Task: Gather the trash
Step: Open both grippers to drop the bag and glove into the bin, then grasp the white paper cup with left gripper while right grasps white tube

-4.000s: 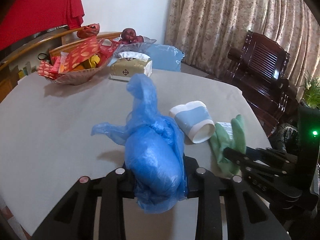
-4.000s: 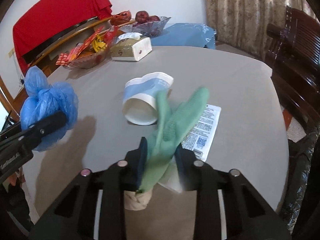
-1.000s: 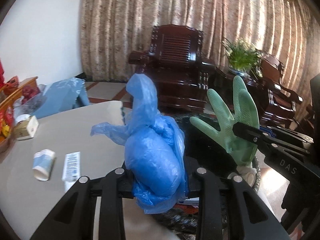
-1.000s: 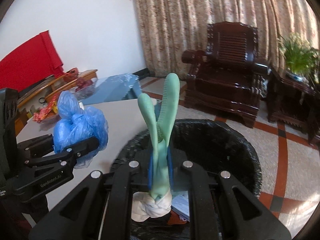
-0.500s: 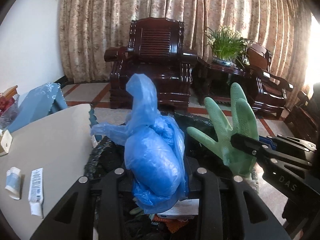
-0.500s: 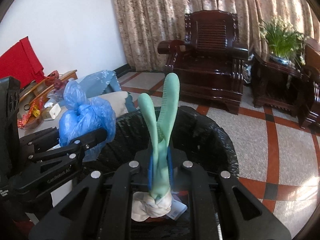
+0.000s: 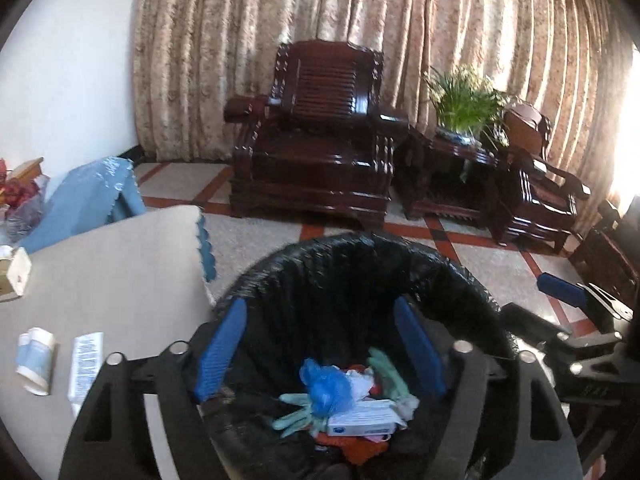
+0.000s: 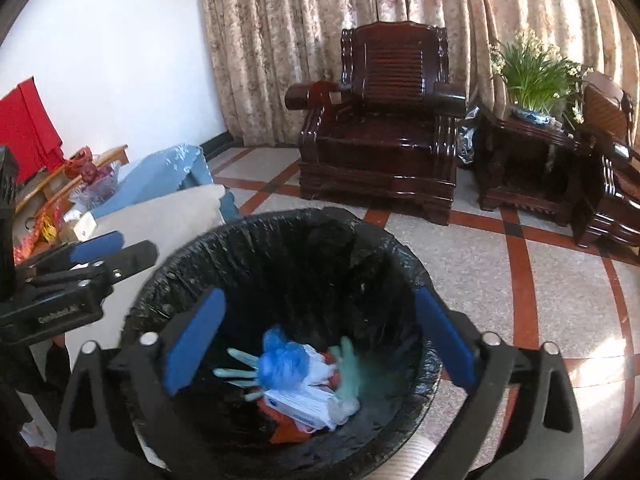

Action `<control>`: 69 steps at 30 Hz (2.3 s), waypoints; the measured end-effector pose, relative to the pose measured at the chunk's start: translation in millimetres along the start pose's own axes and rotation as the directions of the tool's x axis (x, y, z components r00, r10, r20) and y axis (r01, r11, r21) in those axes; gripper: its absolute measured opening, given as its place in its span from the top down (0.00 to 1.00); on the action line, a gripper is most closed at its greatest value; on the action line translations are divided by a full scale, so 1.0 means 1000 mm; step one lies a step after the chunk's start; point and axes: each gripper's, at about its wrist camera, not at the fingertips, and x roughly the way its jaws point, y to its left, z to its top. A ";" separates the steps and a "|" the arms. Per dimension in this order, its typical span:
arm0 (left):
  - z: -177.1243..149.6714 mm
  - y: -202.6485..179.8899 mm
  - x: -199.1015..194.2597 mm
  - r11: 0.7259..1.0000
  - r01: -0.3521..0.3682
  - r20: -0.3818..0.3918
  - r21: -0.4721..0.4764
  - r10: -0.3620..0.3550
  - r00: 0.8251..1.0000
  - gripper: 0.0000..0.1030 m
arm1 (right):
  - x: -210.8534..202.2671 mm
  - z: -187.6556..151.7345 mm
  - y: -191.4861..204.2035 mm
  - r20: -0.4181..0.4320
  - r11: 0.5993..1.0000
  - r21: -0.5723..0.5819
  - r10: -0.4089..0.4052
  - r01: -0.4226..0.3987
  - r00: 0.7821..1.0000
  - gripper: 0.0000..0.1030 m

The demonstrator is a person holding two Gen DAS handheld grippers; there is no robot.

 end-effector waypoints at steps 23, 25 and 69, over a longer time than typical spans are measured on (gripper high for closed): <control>-0.056 0.158 -0.156 0.921 -0.328 0.084 -0.208 0.351 0.932 0.18 | 0.000 0.026 0.187 0.036 0.944 -0.164 0.297 -0.287 0.954 0.05; -0.064 0.173 -0.159 0.906 -0.361 0.074 -0.221 0.384 0.920 0.18 | 0.011 0.023 0.208 0.019 0.935 -0.187 0.309 -0.300 0.951 0.05; -0.119 0.284 -0.111 0.837 -0.449 -0.106 -0.314 0.439 0.892 0.18 | 0.166 -0.053 0.345 -0.374 0.905 -0.219 0.267 -0.365 0.888 0.56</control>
